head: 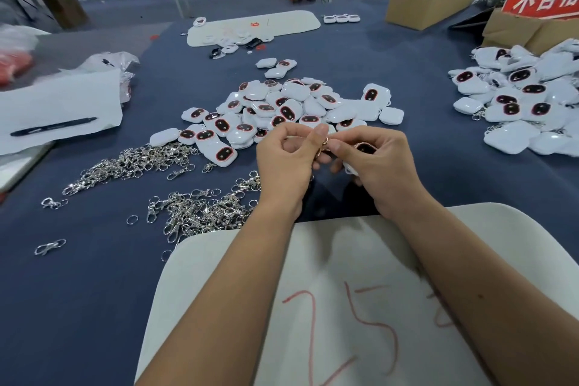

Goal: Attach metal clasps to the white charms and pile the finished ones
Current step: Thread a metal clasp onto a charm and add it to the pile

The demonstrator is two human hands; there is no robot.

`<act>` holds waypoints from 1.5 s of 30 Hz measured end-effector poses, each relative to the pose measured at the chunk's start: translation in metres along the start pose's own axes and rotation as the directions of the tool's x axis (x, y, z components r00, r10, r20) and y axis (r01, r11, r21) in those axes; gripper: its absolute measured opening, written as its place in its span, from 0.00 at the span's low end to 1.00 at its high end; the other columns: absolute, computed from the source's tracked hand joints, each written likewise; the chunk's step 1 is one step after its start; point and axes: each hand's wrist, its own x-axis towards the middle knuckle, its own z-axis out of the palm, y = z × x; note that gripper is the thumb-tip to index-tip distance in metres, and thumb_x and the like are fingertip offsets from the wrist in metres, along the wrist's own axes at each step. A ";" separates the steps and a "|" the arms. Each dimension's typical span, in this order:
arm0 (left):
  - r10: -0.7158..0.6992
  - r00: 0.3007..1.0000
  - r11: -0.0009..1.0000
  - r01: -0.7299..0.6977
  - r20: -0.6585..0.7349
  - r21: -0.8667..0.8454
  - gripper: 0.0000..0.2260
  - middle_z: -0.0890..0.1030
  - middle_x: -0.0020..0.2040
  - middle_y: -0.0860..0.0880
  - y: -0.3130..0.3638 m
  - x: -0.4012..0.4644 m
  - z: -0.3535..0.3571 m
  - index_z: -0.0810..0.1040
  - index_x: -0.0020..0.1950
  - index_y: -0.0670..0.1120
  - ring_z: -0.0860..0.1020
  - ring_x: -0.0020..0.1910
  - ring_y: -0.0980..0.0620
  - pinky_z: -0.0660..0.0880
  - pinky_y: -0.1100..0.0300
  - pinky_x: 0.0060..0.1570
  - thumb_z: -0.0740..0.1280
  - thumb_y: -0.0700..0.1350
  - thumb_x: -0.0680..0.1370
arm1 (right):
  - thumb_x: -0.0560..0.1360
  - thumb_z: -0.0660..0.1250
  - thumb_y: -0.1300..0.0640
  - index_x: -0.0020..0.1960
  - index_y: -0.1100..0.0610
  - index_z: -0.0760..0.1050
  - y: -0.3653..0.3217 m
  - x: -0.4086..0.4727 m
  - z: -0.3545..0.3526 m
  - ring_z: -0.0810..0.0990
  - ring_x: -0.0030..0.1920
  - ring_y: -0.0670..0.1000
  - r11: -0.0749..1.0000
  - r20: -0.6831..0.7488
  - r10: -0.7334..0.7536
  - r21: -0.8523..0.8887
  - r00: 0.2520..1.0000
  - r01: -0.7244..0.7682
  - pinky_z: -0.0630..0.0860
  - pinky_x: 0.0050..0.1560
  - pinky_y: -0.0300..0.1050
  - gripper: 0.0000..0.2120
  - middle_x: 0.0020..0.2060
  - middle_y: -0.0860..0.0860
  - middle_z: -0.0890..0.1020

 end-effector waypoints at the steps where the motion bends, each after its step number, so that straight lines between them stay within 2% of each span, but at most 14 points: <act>1: 0.001 1.000 1.000 -0.001 0.008 0.002 0.08 0.82 0.32 0.44 -0.001 0.000 0.000 0.78 0.42 0.42 0.77 0.27 0.53 0.72 0.64 0.28 0.75 0.41 0.77 | 0.77 0.75 0.61 0.43 0.53 0.87 0.001 0.001 -0.001 0.82 0.33 0.49 1.000 -0.003 0.013 -0.017 1.000 -0.013 0.68 0.26 0.38 0.05 0.34 0.52 0.85; 6: 0.003 0.998 1.000 -0.003 0.059 0.001 0.10 0.79 0.28 0.46 -0.004 0.001 0.001 0.76 0.42 0.39 0.75 0.25 0.53 0.72 0.63 0.27 0.74 0.40 0.78 | 0.79 0.72 0.59 0.50 0.55 0.86 0.003 0.001 -0.007 0.83 0.35 0.49 1.000 0.103 0.003 -0.009 0.995 -0.002 0.70 0.27 0.39 0.04 0.36 0.53 0.86; 9: 0.014 0.997 1.000 -0.014 0.070 -0.004 0.10 0.80 0.27 0.48 -0.004 0.001 0.001 0.76 0.43 0.38 0.76 0.25 0.53 0.72 0.64 0.27 0.74 0.42 0.78 | 0.78 0.73 0.63 0.48 0.59 0.85 0.005 0.001 -0.006 0.79 0.31 0.45 0.999 0.088 -0.033 -0.027 0.996 0.036 0.72 0.29 0.35 0.02 0.32 0.53 0.84; 13: 0.052 0.992 0.998 -0.055 0.116 0.026 0.09 0.80 0.29 0.47 -0.005 0.000 0.003 0.79 0.42 0.39 0.77 0.27 0.53 0.73 0.63 0.30 0.74 0.42 0.78 | 0.79 0.73 0.60 0.50 0.60 0.84 0.007 0.002 -0.008 0.81 0.33 0.47 1.000 0.032 0.014 0.020 0.999 -0.014 0.70 0.27 0.40 0.03 0.33 0.56 0.84; 15: 0.071 0.986 0.997 -0.076 0.148 0.030 0.06 0.82 0.31 0.48 -0.005 0.000 0.003 0.81 0.44 0.39 0.78 0.29 0.54 0.76 0.63 0.32 0.74 0.41 0.77 | 0.80 0.72 0.59 0.51 0.60 0.84 0.006 0.003 -0.007 0.82 0.34 0.49 0.999 0.020 0.031 0.030 0.999 -0.032 0.70 0.27 0.39 0.05 0.34 0.55 0.85; 18: 0.062 0.980 0.998 -0.062 0.190 -0.008 0.05 0.85 0.37 0.43 -0.004 0.000 0.002 0.83 0.47 0.36 0.80 0.32 0.47 0.81 0.54 0.40 0.76 0.35 0.75 | 0.83 0.68 0.59 0.50 0.61 0.81 0.006 0.003 -0.006 0.82 0.33 0.49 0.998 -0.010 0.051 0.029 0.999 -0.051 0.70 0.27 0.40 0.06 0.33 0.53 0.84; 24: 0.041 0.988 0.998 -0.047 0.148 0.039 0.06 0.86 0.43 0.38 -0.007 0.002 0.002 0.84 0.50 0.35 0.82 0.38 0.46 0.81 0.46 0.51 0.75 0.34 0.75 | 0.83 0.67 0.60 0.52 0.65 0.78 0.007 0.004 -0.005 0.82 0.32 0.47 0.995 -0.039 0.061 0.079 0.997 -0.058 0.69 0.26 0.39 0.08 0.34 0.54 0.84; 28: 0.036 0.985 0.995 -0.052 0.171 0.088 0.03 0.85 0.38 0.41 -0.007 0.002 0.004 0.84 0.49 0.36 0.81 0.36 0.50 0.79 0.58 0.43 0.73 0.36 0.78 | 0.83 0.68 0.60 0.51 0.63 0.79 0.006 0.005 -0.008 0.81 0.31 0.49 0.990 -0.032 0.066 0.128 0.997 -0.062 0.69 0.26 0.39 0.06 0.34 0.55 0.83; 30: 0.072 0.984 0.980 -0.100 0.163 0.172 0.02 0.85 0.38 0.45 -0.006 0.001 0.005 0.85 0.47 0.39 0.81 0.37 0.53 0.77 0.61 0.41 0.73 0.38 0.78 | 0.83 0.68 0.60 0.50 0.61 0.79 0.006 0.005 -0.008 0.82 0.32 0.48 0.988 -0.036 0.079 0.133 0.996 -0.074 0.70 0.26 0.39 0.05 0.34 0.54 0.84; 33: 0.133 0.985 0.942 -0.160 0.107 0.296 0.01 0.86 0.44 0.50 -0.005 0.001 0.004 0.86 0.44 0.46 0.81 0.44 0.51 0.80 0.54 0.49 0.76 0.40 0.75 | 0.83 0.68 0.59 0.48 0.58 0.80 0.005 0.003 -0.005 0.84 0.34 0.49 0.996 -0.046 0.068 0.068 0.997 -0.065 0.71 0.25 0.39 0.05 0.36 0.52 0.85; 36: 0.155 0.986 0.936 -0.165 0.057 0.311 0.03 0.85 0.45 0.50 -0.004 0.000 0.002 0.86 0.42 0.47 0.80 0.46 0.51 0.79 0.51 0.53 0.78 0.40 0.73 | 0.83 0.68 0.59 0.48 0.58 0.79 0.004 0.001 -0.003 0.83 0.31 0.48 0.999 -0.056 0.035 0.001 0.998 -0.035 0.71 0.25 0.39 0.05 0.35 0.52 0.85; 38: 0.172 0.984 0.935 -0.178 0.045 0.306 0.03 0.85 0.44 0.50 -0.001 -0.001 0.001 0.86 0.42 0.46 0.80 0.46 0.49 0.79 0.52 0.52 0.78 0.40 0.73 | 0.83 0.68 0.59 0.49 0.59 0.79 0.003 0.000 -0.002 0.81 0.29 0.46 0.999 -0.071 0.018 -0.028 0.997 -0.020 0.71 0.25 0.39 0.05 0.34 0.53 0.85; 41: 0.179 0.984 0.935 -0.175 0.016 0.309 0.03 0.85 0.43 0.53 0.000 -0.002 0.002 0.86 0.41 0.47 0.79 0.43 0.54 0.79 0.56 0.50 0.78 0.40 0.73 | 0.82 0.68 0.61 0.48 0.59 0.79 0.002 -0.001 -0.001 0.82 0.29 0.47 0.999 -0.092 -0.004 -0.049 0.996 -0.001 0.71 0.26 0.37 0.04 0.34 0.52 0.84; 45: 0.242 0.970 0.908 -0.220 -0.017 0.357 0.04 0.84 0.43 0.52 0.000 -0.003 0.003 0.84 0.41 0.47 0.79 0.44 0.54 0.77 0.59 0.48 0.77 0.40 0.73 | 0.83 0.67 0.61 0.52 0.56 0.80 0.000 -0.001 0.000 0.85 0.32 0.54 0.994 -0.103 -0.063 -0.094 0.993 0.053 0.73 0.31 0.36 0.03 0.43 0.48 0.82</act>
